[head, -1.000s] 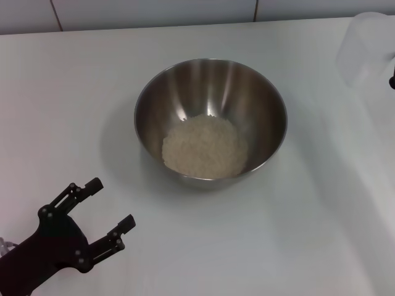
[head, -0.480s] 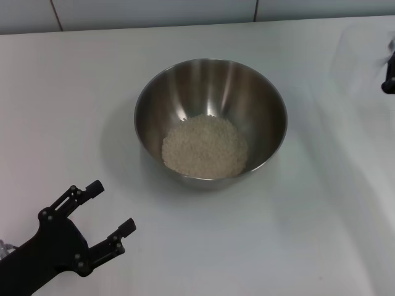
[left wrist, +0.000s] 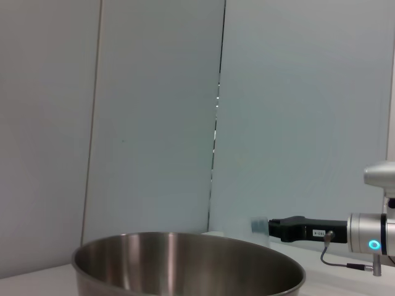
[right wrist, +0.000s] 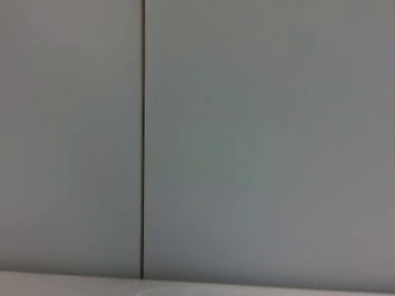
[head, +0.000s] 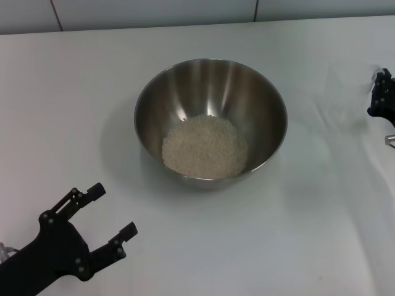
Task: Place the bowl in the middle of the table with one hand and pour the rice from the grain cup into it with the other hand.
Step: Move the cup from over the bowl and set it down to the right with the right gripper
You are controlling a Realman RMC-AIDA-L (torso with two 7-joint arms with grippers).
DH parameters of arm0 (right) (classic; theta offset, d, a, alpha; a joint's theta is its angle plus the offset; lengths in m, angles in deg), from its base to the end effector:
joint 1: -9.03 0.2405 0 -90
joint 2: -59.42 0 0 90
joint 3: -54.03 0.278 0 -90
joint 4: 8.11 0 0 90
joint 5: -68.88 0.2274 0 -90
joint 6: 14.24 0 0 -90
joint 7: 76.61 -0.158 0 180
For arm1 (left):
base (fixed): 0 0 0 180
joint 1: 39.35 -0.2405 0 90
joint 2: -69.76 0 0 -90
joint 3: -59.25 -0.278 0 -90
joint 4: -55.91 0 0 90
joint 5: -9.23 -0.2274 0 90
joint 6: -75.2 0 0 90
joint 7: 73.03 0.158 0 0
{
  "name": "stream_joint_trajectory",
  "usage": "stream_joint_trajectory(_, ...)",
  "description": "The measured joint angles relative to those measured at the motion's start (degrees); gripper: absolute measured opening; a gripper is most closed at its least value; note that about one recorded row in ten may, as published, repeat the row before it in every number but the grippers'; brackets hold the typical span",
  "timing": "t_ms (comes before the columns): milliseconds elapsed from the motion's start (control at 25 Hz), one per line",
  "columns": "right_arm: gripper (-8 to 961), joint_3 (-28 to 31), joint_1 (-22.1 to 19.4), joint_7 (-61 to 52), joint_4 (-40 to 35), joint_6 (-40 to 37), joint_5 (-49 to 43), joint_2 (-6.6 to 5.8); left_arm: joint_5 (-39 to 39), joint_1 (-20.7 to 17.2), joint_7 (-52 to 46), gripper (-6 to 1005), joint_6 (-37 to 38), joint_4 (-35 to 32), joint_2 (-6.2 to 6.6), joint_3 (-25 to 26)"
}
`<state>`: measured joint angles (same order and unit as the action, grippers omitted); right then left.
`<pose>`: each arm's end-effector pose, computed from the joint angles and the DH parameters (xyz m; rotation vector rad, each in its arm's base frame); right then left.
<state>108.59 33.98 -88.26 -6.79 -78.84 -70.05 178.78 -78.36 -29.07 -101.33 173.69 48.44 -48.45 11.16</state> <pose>0.3931 0.3457 -0.0305 -1.6259 0.5983 0.5523 -0.3490 0.1943 -0.0691 -2.3506 -0.3838 -1.0260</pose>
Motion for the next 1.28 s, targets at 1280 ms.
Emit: stream_joint_trajectory(1280, 252, -0.2, -2.2, -0.2, 0.3, 2.1, 0.0, 0.26, 0.0, -0.6, -0.4, 868, 1.1, 0.0, 0.09, 0.0)
